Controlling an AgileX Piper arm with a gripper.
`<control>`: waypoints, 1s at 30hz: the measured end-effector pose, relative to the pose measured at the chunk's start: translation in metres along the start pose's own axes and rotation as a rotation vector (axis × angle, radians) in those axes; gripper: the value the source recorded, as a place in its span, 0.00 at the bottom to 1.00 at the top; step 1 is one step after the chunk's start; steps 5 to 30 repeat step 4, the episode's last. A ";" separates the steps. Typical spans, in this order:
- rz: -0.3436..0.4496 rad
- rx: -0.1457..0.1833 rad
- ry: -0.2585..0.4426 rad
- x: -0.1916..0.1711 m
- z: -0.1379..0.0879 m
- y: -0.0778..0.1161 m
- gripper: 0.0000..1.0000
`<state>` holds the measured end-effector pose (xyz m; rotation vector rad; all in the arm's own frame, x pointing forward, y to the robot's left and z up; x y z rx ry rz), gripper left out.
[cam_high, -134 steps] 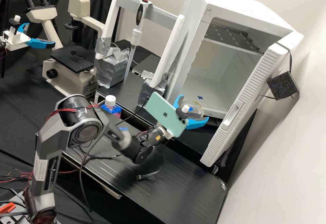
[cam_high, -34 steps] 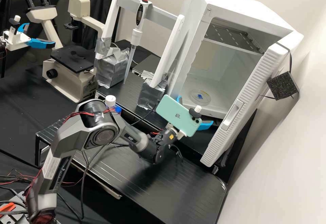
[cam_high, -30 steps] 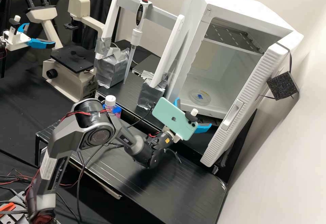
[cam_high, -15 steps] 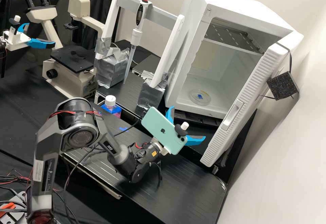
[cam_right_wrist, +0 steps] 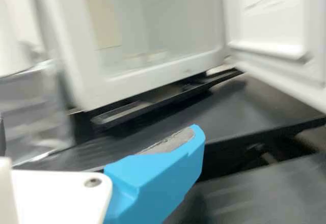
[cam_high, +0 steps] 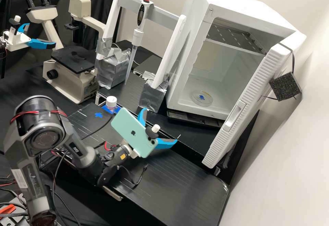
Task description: Move the petri dish to the incubator
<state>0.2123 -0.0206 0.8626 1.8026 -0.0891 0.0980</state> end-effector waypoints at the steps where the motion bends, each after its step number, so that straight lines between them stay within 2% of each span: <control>1: -0.009 0.007 0.007 -0.005 -0.003 -0.005 1.00; 4: -0.042 0.029 0.017 -0.015 -0.009 -0.019 1.00; 30: -0.042 0.029 0.017 -0.015 -0.009 -0.019 1.00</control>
